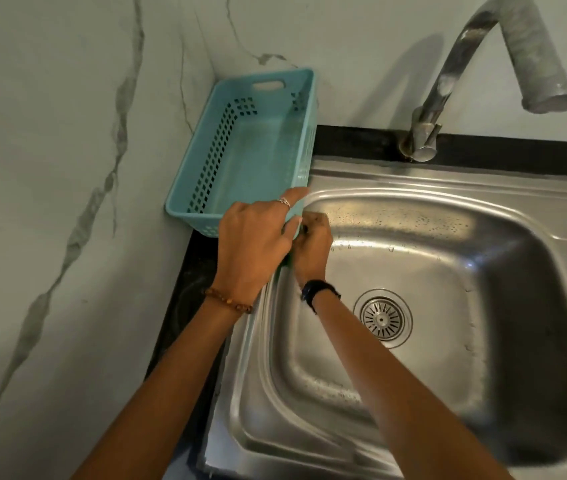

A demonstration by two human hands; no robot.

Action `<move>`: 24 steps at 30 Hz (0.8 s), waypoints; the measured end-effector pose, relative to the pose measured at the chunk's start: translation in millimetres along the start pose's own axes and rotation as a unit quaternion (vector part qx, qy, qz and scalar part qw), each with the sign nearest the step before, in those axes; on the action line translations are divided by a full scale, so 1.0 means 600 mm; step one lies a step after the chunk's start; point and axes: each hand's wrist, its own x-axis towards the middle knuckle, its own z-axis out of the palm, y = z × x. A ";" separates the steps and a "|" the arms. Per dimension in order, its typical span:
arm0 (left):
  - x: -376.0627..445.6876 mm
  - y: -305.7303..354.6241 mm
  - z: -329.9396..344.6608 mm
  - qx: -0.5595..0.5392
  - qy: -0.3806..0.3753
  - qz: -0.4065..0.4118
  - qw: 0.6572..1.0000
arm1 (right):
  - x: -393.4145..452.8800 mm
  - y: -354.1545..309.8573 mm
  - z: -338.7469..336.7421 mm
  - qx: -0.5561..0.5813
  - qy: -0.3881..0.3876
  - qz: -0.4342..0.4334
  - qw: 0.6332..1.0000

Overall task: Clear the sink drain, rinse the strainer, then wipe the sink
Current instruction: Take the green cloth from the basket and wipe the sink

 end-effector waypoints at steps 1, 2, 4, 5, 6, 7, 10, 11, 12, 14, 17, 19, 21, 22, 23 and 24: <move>0.000 -0.001 0.001 0.004 0.003 0.005 1.000 | 0.021 0.003 -0.001 -0.011 0.011 -0.007 1.000; 0.000 -0.001 0.004 0.009 0.004 0.006 1.000 | 0.039 0.007 -0.001 -0.031 0.016 -0.016 0.999; -0.002 -0.001 0.009 0.009 -0.011 0.000 1.000 | 0.060 0.016 -0.003 -0.072 0.017 -0.051 0.996; -0.003 -0.001 0.011 0.006 -0.021 -0.003 1.000 | 0.066 0.019 -0.004 -0.077 0.016 -0.068 0.995; -0.005 0.000 0.013 0.006 -0.027 -0.005 1.000 | 0.071 0.021 -0.007 -0.073 0.015 -0.074 0.994; -0.006 0.001 0.015 0.008 -0.030 -0.006 0.999 | 0.075 0.023 -0.011 -0.071 0.016 -0.077 0.994; -0.007 0.001 0.019 -0.001 -0.031 -0.011 0.999 | 0.095 0.026 -0.030 -0.108 0.030 -0.071 0.991; -0.009 0.000 0.022 -0.001 -0.040 -0.013 0.999 | 0.102 0.027 -0.042 -0.123 0.032 -0.070 0.989; -0.011 -0.001 0.025 0.005 -0.054 -0.014 0.998 | 0.107 0.029 -0.055 -0.134 0.031 -0.071 0.988; -0.017 -0.005 0.034 0.027 -0.065 -0.013 0.997 | 0.114 0.035 -0.088 -0.143 0.024 -0.082 0.986; -0.021 -0.006 0.034 0.036 -0.054 -0.017 0.998 | 0.122 0.050 -0.144 -0.186 0.029 -0.098 0.977; -0.022 0.000 0.035 0.037 -0.023 -0.003 0.999 | 0.128 0.063 -0.186 -0.285 0.034 -0.122 0.950; -0.025 0.007 0.038 0.033 0.006 0.025 0.999 | 0.131 0.079 -0.227 -0.403 0.017 -0.143 0.904; -0.028 0.011 0.041 0.027 0.012 0.045 0.999 | 0.132 0.086 -0.247 -0.445 0.009 -0.146 0.884; -0.033 0.019 0.047 0.016 0.008 0.066 0.998 | 0.133 0.093 -0.269 -0.475 0.004 -0.140 0.869; -0.040 0.027 0.054 0.001 -0.005 0.083 0.997 | 0.132 0.099 -0.292 -0.498 0.004 -0.128 0.858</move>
